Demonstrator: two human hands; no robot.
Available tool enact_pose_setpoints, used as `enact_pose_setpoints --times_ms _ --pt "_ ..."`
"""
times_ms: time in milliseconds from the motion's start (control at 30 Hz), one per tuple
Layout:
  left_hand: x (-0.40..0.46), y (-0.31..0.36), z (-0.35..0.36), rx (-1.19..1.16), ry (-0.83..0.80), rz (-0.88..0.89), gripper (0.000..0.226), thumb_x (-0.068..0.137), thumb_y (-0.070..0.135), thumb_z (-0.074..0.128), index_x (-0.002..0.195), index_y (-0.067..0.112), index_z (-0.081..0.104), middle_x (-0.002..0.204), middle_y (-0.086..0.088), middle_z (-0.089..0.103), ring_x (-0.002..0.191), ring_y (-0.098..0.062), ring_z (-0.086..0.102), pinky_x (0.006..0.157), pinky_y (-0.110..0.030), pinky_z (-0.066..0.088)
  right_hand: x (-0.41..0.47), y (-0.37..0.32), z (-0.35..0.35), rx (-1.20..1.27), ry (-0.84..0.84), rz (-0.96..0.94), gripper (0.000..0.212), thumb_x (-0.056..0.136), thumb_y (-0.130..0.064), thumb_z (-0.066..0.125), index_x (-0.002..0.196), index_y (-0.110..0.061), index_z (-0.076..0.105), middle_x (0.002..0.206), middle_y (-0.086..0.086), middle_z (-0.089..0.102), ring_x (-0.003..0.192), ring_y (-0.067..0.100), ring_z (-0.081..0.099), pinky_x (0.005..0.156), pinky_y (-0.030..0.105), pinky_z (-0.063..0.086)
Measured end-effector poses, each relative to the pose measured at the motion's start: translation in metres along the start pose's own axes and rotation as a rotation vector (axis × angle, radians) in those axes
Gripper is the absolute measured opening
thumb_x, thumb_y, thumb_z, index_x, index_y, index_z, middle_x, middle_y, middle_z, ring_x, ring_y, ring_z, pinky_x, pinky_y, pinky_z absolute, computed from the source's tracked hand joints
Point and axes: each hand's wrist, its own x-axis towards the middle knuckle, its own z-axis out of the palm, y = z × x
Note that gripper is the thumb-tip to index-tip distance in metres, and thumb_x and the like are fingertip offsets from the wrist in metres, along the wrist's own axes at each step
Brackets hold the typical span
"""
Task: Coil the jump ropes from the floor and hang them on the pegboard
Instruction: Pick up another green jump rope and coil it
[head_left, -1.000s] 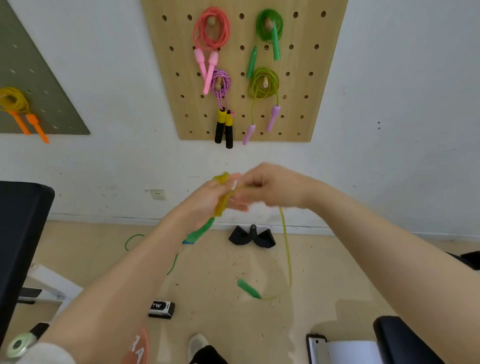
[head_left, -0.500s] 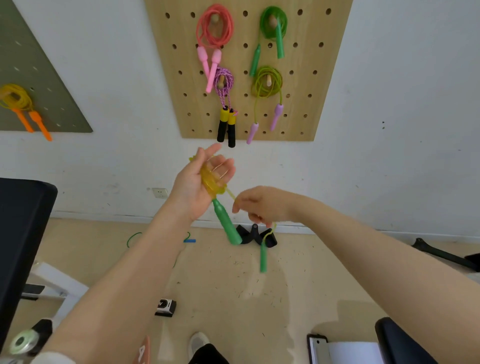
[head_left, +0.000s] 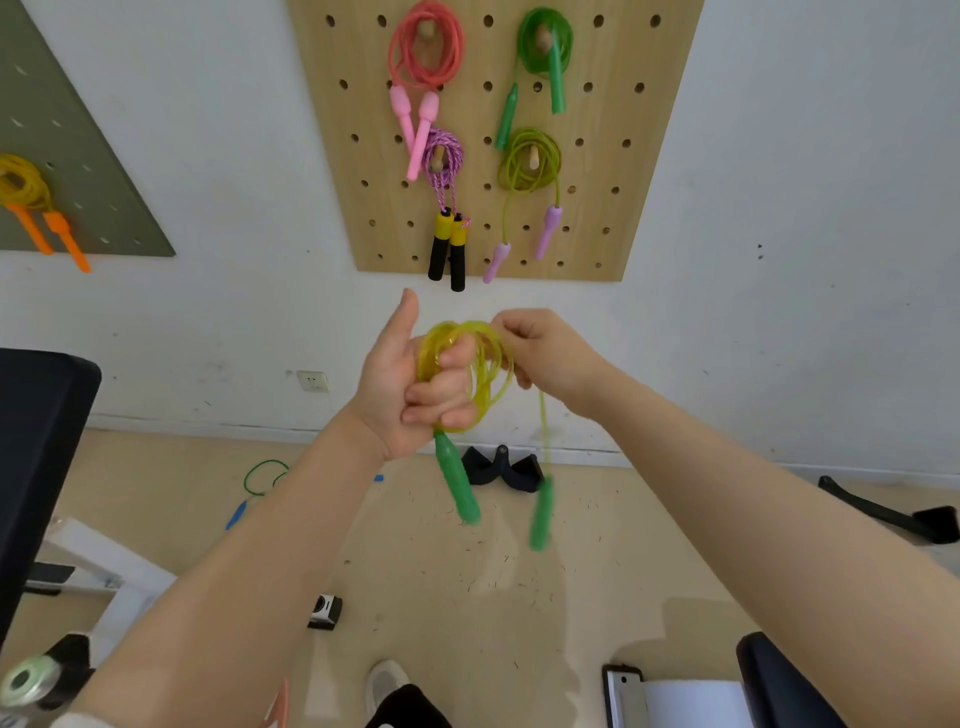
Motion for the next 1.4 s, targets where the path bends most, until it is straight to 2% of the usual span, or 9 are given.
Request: enact_pose_setpoints --times_ms 167,300,400,700,800,900,1100,1267,1400 --pt "0.018 0.005 0.004 0.005 0.667 0.377 0.033 0.1 0.03 0.036 0.072 0.015 0.045 0.038 0.009 0.035 0.034 -0.008 0.04 0.06 -0.023 0.047 -0.014 0.004 0.013 -0.162 -0.258 0.158 0.028 0.097 -0.02 0.04 0.073 -0.012 0.053 0.056 -0.002 0.042 0.047 0.011 0.034 0.047 0.021 0.033" --pt "0.021 -0.006 -0.007 0.517 0.914 0.218 0.024 0.101 0.021 0.035 0.085 0.014 0.052 0.062 0.006 0.066 0.061 -0.007 0.067 0.076 -0.027 0.049 -0.02 -0.018 0.012 -0.321 -0.469 0.047 0.02 0.093 -0.021 0.051 0.093 -0.007 0.066 0.057 -0.002 0.045 0.051 0.013 0.041 0.048 0.019 0.039" --pt "0.014 -0.017 0.0 0.829 0.785 0.042 0.03 0.1 0.026 0.035 0.083 0.013 0.057 0.06 0.002 0.062 0.051 -0.01 0.057 0.063 -0.021 0.048 -0.016 -0.032 -0.001 -0.328 -0.364 -0.069 0.018 0.087 -0.016 0.06 0.078 -0.003 0.069 0.059 0.001 0.055 0.047 0.003 0.041 0.047 0.013 0.038" --pt "-0.003 0.006 0.008 0.238 0.161 -0.259 0.061 0.075 0.071 0.026 0.051 0.018 0.044 0.031 0.009 0.023 0.027 -0.007 0.009 0.037 -0.017 0.033 -0.002 -0.017 -0.018 -0.153 -0.119 -0.151 0.033 0.076 -0.029 0.074 0.102 -0.021 0.056 0.084 -0.005 0.053 0.05 -0.001 0.043 0.052 0.013 0.036" --pt "-0.002 0.012 0.011 0.302 0.177 -0.324 0.066 0.081 0.071 0.017 0.044 0.019 0.037 0.03 0.007 0.025 0.022 -0.007 0.02 0.039 -0.017 0.039 -0.005 -0.013 -0.018 -0.017 -0.289 -0.107 0.035 0.088 -0.026 0.062 0.121 -0.027 0.053 0.109 -0.006 0.058 0.049 0.004 0.042 0.049 0.017 0.037" --pt "0.007 0.018 0.013 0.352 0.235 -0.305 0.072 0.086 0.069 0.012 0.038 0.019 0.032 0.035 0.0 0.035 0.026 -0.013 0.032 0.046 -0.02 0.044 -0.006 -0.015 -0.013 0.135 -0.382 -0.058 0.027 0.097 -0.024 0.045 0.121 -0.019 0.057 0.084 -0.015 0.066 0.048 0.006 0.034 0.044 0.017 0.03" --pt "0.023 0.031 0.009 0.325 0.388 -0.23 0.069 0.089 0.062 0.03 0.042 0.013 0.042 0.04 -0.001 0.043 0.031 -0.013 0.04 0.051 -0.022 0.049 0.007 -0.015 -0.013 0.075 -0.25 -0.024 0.03 0.095 -0.022 0.05 0.102 0.007 0.06 0.072 0.002 0.056 0.051 0.009 0.037 0.046 0.018 0.031" --pt "0.022 0.012 -0.004 0.805 0.685 0.061 0.029 0.089 0.034 0.058 0.069 0.013 0.062 0.061 0.0 0.058 0.056 -0.011 0.055 0.071 -0.026 0.045 0.011 -0.004 -0.015 0.092 -0.098 0.017 0.02 0.095 -0.02 0.051 0.078 -0.012 0.059 0.06 -0.005 0.05 0.046 0.005 0.037 0.049 0.02 0.032" --pt "0.019 -0.004 0.0 0.41 0.572 0.167 0.017 0.095 0.013 0.048 0.089 0.011 0.063 0.07 0.0 0.055 0.067 -0.011 0.057 0.069 -0.027 0.052 0.011 0.003 -0.01 0.249 -0.087 0.07 0.02 0.097 -0.022 0.046 0.094 -0.007 0.059 0.065 -0.002 0.05 0.049 0.007 0.039 0.048 0.018 0.034"
